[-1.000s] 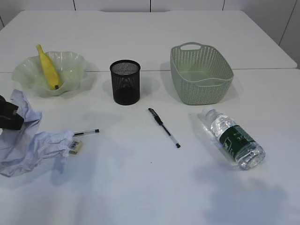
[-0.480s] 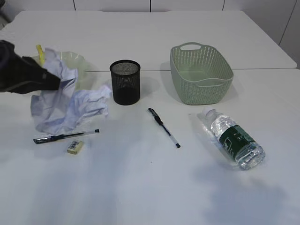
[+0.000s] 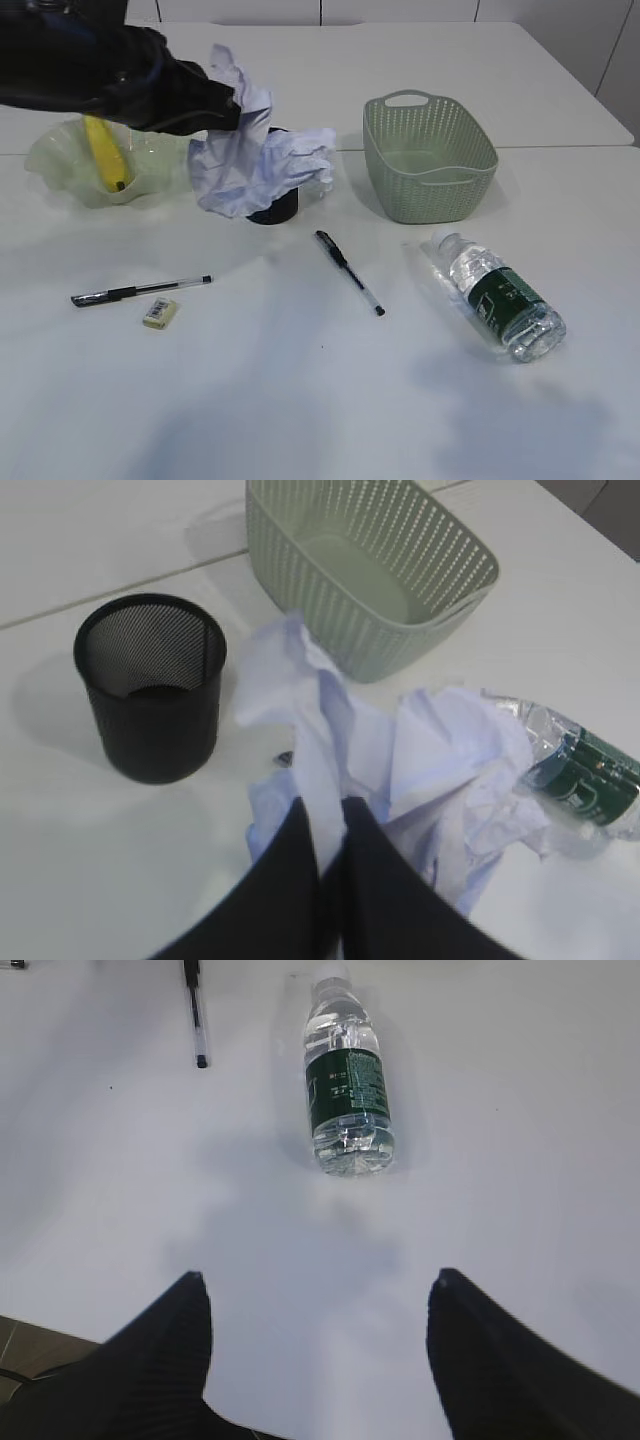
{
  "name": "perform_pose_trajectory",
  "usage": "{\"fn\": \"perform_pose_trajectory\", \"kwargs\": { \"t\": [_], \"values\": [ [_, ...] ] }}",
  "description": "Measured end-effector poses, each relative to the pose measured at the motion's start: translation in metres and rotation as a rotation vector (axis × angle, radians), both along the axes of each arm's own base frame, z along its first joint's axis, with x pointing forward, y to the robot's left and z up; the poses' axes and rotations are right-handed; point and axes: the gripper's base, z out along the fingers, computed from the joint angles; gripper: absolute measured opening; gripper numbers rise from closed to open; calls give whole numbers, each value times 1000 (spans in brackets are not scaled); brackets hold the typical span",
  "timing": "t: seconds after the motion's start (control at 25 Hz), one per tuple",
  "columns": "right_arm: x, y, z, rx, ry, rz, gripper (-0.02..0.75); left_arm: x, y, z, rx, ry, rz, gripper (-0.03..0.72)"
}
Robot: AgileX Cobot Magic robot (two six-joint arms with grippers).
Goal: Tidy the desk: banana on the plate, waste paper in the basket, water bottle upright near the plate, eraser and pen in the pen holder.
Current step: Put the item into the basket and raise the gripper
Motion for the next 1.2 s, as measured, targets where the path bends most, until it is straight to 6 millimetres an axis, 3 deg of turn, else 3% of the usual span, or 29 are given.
{"fn": "perform_pose_trajectory", "kwargs": {
  "t": [0.52,0.76,1.2],
  "values": [
    [0,0,0,0,0,0,501,67,-75,-14,-67,-64,-19,3],
    [0,0,0,0,0,0,501,98,-94,-24,-148,-56,11,3],
    [0,0,0,1,0,0,501,125,-134,-33,-245,-87,11,3]
  ]
}}
